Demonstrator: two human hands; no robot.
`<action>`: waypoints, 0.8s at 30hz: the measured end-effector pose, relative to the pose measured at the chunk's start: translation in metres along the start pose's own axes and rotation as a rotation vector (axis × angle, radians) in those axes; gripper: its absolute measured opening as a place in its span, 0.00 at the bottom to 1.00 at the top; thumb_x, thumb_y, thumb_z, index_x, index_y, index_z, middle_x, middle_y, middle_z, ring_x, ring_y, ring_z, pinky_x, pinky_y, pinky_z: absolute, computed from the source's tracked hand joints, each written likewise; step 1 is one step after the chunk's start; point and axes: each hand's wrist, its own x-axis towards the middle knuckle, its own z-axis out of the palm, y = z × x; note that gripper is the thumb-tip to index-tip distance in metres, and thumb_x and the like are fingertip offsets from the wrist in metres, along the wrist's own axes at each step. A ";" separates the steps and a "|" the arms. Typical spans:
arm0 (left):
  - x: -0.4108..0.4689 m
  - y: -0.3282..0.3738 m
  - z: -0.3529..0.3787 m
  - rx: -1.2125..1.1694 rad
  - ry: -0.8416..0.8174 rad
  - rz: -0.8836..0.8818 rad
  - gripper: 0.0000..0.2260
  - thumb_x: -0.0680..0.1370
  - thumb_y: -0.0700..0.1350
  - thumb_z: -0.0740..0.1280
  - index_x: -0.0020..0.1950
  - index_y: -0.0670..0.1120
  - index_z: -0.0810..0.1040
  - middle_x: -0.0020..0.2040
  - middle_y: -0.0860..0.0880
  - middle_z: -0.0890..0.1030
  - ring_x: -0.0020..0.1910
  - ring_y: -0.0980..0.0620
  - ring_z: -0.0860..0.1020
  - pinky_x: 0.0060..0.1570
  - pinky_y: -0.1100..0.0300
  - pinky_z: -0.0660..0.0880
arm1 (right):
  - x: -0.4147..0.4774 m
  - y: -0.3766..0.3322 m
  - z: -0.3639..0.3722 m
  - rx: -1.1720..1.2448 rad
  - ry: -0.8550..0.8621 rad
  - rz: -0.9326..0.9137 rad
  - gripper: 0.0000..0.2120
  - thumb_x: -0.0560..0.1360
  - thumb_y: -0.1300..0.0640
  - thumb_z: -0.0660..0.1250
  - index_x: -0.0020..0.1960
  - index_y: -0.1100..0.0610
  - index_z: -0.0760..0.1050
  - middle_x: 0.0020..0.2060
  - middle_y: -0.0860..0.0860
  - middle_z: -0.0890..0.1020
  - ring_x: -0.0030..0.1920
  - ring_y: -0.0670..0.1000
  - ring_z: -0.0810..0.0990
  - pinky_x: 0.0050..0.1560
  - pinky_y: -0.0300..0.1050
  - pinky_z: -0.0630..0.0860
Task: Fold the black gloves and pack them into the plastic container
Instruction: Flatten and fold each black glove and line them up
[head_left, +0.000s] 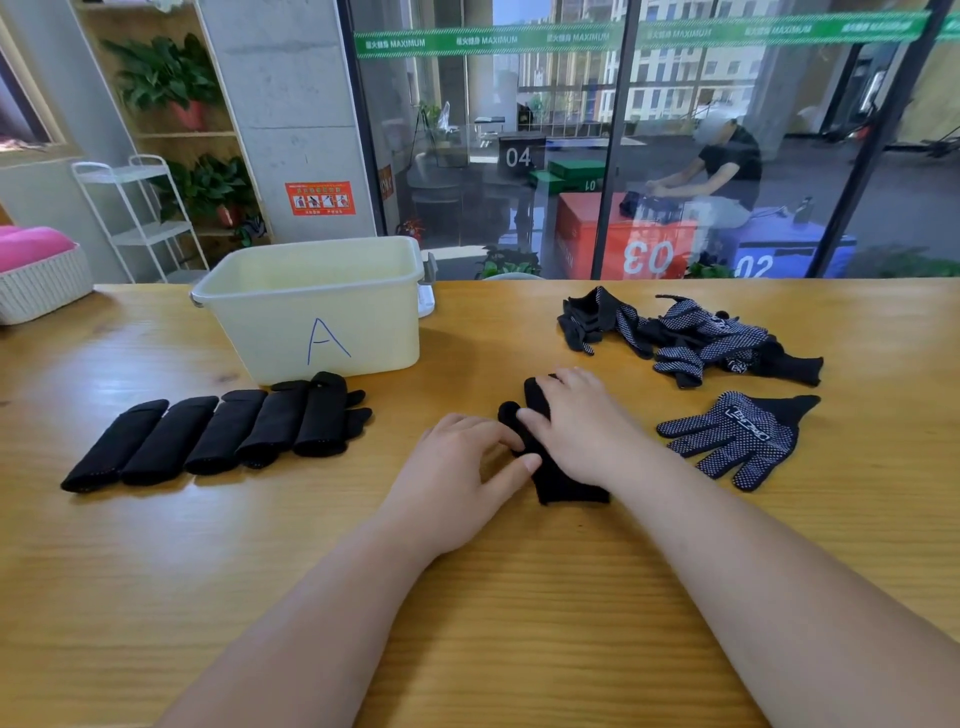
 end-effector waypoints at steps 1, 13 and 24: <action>0.000 -0.001 -0.001 0.001 0.024 -0.013 0.15 0.83 0.64 0.66 0.62 0.58 0.82 0.56 0.64 0.80 0.63 0.60 0.72 0.66 0.56 0.72 | 0.007 -0.002 0.007 -0.053 -0.067 0.028 0.37 0.84 0.31 0.48 0.87 0.50 0.52 0.86 0.53 0.50 0.86 0.57 0.46 0.84 0.60 0.52; 0.003 -0.010 -0.004 -0.019 0.079 -0.062 0.12 0.84 0.58 0.66 0.64 0.57 0.80 0.58 0.63 0.80 0.61 0.60 0.72 0.58 0.65 0.69 | 0.029 -0.003 0.013 -0.135 -0.197 0.062 0.40 0.80 0.24 0.40 0.86 0.40 0.41 0.86 0.49 0.38 0.85 0.60 0.37 0.83 0.67 0.41; 0.002 -0.010 -0.003 -0.005 0.111 -0.056 0.10 0.84 0.55 0.67 0.64 0.55 0.80 0.60 0.61 0.78 0.62 0.59 0.73 0.59 0.65 0.68 | -0.002 -0.009 0.004 0.064 -0.174 -0.042 0.33 0.86 0.34 0.44 0.87 0.45 0.44 0.86 0.47 0.41 0.86 0.54 0.39 0.85 0.59 0.42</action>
